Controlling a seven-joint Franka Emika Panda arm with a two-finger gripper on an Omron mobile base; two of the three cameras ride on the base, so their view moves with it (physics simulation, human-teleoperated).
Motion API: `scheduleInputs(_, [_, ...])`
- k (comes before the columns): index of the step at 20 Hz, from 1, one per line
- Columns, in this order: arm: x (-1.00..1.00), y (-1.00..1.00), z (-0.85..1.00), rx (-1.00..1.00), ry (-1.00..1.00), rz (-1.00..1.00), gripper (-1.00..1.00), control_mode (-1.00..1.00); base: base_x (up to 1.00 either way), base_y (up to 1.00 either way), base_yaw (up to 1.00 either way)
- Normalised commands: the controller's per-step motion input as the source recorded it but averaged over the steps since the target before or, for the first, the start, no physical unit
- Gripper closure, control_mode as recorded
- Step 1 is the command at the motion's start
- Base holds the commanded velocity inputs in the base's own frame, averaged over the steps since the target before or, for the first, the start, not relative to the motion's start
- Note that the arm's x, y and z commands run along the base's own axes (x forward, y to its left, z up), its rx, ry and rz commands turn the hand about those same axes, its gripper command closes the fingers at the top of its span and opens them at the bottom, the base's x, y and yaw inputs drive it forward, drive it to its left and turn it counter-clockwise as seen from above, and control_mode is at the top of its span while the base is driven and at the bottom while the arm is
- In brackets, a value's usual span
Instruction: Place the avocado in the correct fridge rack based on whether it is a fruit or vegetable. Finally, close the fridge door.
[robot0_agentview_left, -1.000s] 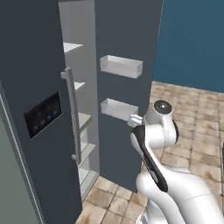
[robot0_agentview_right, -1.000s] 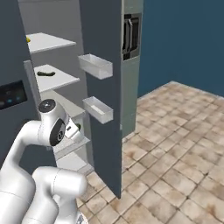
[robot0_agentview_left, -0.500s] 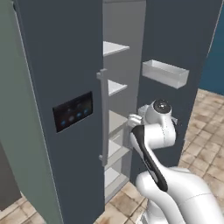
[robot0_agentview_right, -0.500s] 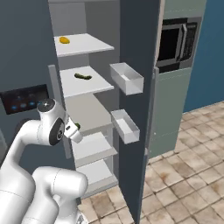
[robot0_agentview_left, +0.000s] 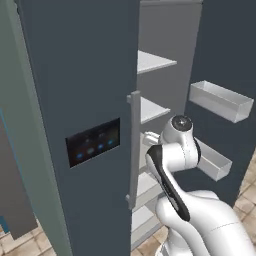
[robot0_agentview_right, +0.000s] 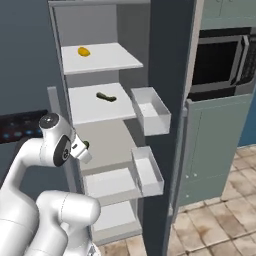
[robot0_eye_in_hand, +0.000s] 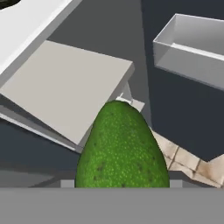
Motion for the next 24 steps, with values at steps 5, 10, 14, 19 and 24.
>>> scheduleInputs(5, [0.00, 0.00, 0.00, 0.00, 0.00, 0.00, 1.00, 1.00, 0.40, -0.33, 0.31])
scheduleInputs(10, [0.00, 0.00, 0.00, 0.00, 0.00, 0.00, 1.00, 1.00, 0.39, -0.27, 0.27])
scheduleInputs(14, [0.00, 0.00, 0.00, 0.00, 0.00, 0.00, 1.00, 1.00, 0.35, -0.27, 0.22])
scheduleInputs(19, [0.00, 0.00, 0.00, 0.00, 0.00, 0.00, 1.00, 1.00, 0.34, -0.22, 0.20])
scheduleInputs(24, [0.00, 0.00, 0.00, 0.00, 0.00, 0.00, 1.00, 1.00, 0.34, -0.27, 0.21])
